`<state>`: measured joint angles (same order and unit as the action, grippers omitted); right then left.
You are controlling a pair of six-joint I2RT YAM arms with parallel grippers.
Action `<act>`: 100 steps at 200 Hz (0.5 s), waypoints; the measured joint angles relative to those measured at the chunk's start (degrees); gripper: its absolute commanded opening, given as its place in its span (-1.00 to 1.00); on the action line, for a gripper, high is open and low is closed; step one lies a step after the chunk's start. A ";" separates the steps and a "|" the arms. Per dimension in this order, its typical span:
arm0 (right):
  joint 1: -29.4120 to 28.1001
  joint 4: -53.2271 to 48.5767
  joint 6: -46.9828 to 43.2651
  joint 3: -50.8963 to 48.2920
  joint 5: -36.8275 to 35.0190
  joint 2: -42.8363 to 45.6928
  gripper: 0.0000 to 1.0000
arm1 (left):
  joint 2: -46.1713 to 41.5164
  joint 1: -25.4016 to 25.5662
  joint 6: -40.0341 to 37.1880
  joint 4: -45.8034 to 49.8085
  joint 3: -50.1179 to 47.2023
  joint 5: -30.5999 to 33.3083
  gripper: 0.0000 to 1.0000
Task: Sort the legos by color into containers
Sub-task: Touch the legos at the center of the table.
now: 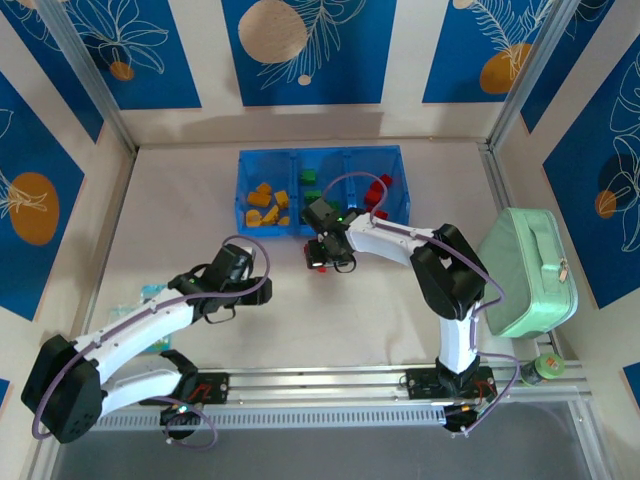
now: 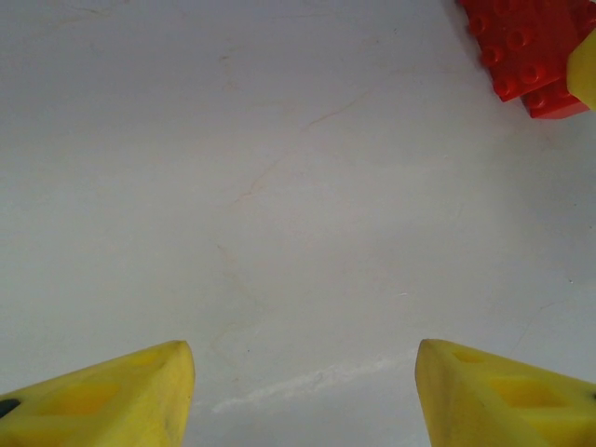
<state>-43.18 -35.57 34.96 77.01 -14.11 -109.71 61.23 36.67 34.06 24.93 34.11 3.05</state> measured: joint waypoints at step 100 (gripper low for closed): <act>0.00 2.21 1.05 -3.69 0.07 2.49 -0.37 | 0.00 0.00 -0.02 -0.35 0.00 0.02 0.27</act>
<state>-43.18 -33.36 36.01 73.32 -14.04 -107.22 61.23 36.67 34.04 24.58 34.11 3.07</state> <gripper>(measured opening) 0.316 0.635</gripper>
